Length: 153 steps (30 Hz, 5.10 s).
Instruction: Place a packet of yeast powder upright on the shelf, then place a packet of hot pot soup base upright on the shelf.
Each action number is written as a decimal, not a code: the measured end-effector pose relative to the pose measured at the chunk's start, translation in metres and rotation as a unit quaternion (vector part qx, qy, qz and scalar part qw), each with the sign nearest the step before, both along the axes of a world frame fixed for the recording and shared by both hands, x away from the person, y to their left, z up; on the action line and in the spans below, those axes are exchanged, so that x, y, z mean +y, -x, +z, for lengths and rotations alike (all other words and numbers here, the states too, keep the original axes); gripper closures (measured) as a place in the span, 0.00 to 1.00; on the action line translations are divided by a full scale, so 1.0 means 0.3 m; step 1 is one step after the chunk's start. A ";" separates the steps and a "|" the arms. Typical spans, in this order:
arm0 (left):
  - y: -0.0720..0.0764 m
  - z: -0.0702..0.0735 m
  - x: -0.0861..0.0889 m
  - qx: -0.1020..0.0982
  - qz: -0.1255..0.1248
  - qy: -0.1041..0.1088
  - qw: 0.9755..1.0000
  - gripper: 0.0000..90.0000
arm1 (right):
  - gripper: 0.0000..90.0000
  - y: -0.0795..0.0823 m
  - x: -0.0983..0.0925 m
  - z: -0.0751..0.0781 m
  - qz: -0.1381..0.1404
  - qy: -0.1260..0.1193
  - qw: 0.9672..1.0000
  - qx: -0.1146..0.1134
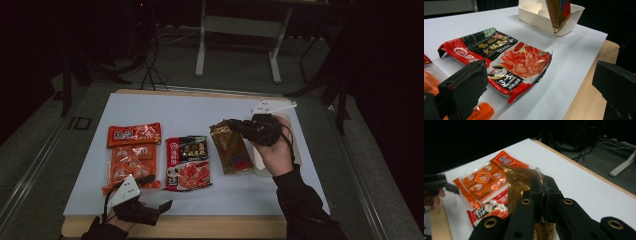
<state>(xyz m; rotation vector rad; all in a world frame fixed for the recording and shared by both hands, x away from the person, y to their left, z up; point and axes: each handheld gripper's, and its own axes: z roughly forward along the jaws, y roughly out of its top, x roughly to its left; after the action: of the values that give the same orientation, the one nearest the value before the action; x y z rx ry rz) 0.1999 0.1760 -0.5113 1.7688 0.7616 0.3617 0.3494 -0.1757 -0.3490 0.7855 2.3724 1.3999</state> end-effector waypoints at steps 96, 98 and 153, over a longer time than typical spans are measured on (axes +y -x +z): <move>0.006 -0.007 0.008 0.009 0.007 0.000 1.000 0.01 | 0.96 -0.522 -0.455 -0.190 -0.157 -0.070 0.985 0.030; 0.006 -0.007 0.007 0.008 0.006 0.001 1.000 0.01 | 0.96 -0.521 -0.461 -0.198 -0.161 -0.071 0.984 0.034; -0.060 0.074 0.016 0.034 0.013 0.009 0.999 0.01 | 0.16 0.142 -0.314 -0.186 -0.045 -0.078 0.995 -0.047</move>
<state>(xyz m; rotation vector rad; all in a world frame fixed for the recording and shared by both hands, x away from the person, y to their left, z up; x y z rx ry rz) 0.2178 0.1808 -0.4890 1.7622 0.8355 0.3122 0.3067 -0.2700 -0.4048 0.8363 2.1503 1.5635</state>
